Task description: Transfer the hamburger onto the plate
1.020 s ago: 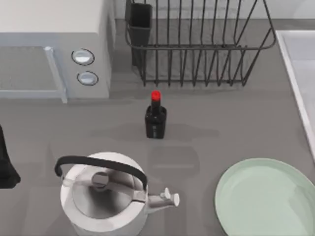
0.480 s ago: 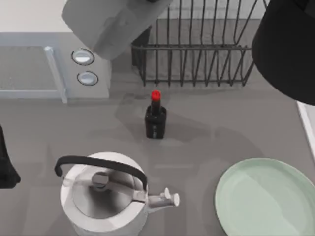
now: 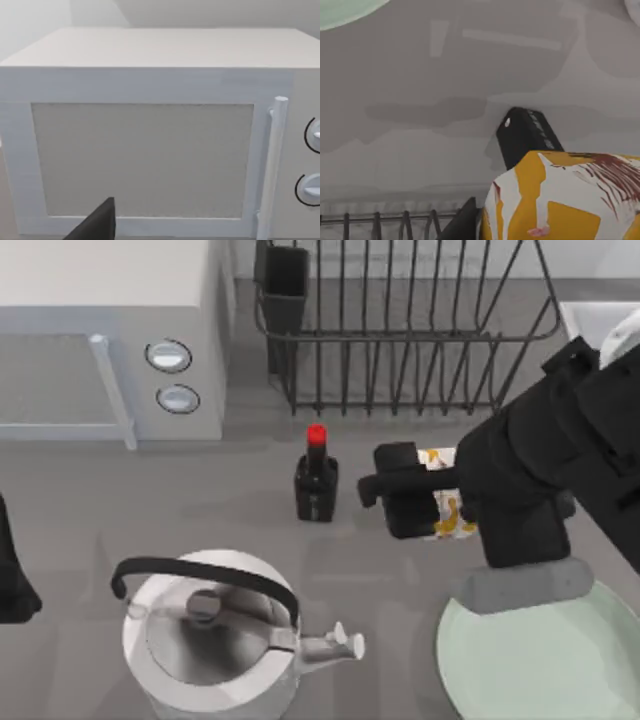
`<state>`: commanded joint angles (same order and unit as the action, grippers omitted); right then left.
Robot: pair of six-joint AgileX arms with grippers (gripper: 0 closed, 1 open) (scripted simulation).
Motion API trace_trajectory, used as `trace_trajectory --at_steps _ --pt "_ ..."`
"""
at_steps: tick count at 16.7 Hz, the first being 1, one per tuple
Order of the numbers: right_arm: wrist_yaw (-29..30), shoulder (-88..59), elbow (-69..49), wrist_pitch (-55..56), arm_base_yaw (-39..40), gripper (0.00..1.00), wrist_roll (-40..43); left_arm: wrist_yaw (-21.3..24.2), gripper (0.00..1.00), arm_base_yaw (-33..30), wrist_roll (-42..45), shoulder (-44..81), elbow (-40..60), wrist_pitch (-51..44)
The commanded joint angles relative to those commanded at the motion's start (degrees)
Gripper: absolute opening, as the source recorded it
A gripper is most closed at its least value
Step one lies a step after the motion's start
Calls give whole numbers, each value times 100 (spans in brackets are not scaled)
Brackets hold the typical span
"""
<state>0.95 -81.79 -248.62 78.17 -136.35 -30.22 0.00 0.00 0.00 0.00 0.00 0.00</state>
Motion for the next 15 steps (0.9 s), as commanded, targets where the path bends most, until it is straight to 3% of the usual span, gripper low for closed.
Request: trace_trajectory --at_steps 6,15 --pt "2 89 -1304 1166 -914 0 -406 0 100 0 0 0 0 0" --pt "-5 120 -1438 1126 -940 0 -423 0 100 0 0 0 0 0"
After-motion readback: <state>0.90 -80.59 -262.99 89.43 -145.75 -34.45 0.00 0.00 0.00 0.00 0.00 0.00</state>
